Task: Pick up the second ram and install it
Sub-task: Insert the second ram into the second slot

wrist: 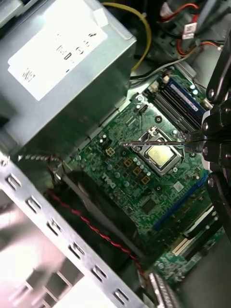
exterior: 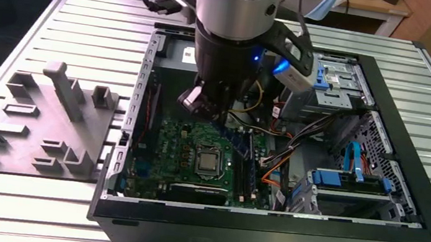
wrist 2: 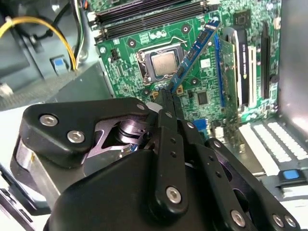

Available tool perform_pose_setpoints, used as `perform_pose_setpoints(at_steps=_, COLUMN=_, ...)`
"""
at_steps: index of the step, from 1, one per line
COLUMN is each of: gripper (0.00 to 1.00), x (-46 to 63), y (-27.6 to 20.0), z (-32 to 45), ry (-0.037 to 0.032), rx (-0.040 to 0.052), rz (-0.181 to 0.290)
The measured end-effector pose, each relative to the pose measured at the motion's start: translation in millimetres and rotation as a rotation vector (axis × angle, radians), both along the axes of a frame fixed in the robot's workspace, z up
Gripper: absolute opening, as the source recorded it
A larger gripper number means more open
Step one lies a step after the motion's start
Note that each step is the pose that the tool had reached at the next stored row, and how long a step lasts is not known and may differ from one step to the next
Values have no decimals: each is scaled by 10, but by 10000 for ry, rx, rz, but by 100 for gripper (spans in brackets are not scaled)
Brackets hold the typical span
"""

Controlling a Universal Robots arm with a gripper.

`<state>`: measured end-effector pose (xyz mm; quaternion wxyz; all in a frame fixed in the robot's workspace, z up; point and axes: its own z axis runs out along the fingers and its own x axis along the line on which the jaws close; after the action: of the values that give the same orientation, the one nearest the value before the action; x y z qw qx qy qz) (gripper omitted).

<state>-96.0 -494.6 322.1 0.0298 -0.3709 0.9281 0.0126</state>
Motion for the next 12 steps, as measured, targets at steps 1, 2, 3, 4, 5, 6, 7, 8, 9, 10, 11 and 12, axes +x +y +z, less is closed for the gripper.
perform_pose_setpoints(at_steps=1, gripper=11, x=0, y=0, z=-2, ry=0, rx=0, rz=-181)
perform_pose_setpoints(at_steps=2, gripper=11, x=0, y=0, z=-4, ry=0, rx=0, rz=-360)
perform_pose_setpoints(at_steps=3, gripper=11, x=0, y=0, z=-7, ry=1, rx=-1, rz=-540)
perform_pose_setpoints(at_steps=4, gripper=11, x=0, y=0, z=-9, ry=1, rx=0, rz=-721)
perform_pose_setpoints(at_steps=5, gripper=11, x=0, y=0, z=-12, ry=0, rx=1, rz=-899)
perform_pose_setpoints(at_steps=6, gripper=11, x=0, y=0, z=-14, ry=0, rx=0, rz=-1092)
perform_pose_setpoints(at_steps=7, gripper=11, x=0, y=0, z=-16, ry=0, rx=0, rz=-1270)
perform_pose_setpoints(at_steps=8, gripper=11, x=0, y=0, z=-18, ry=0, rx=0, rz=-1451)
perform_pose_setpoints(at_steps=9, gripper=11, x=0, y=0, z=-21, ry=0, rx=0, rz=-1630)
perform_pose_setpoints(at_steps=10, gripper=11, x=0, y=0, z=-23, ry=0, rx=0, rz=-1810)
perform_pose_setpoints(at_steps=11, gripper=11, x=0, y=0, z=-25, ry=0, rx=0, rz=-1990)
perform_pose_setpoints(at_steps=12, gripper=11, x=0, y=0, z=-28, ry=0, rx=0, rz=-2174)
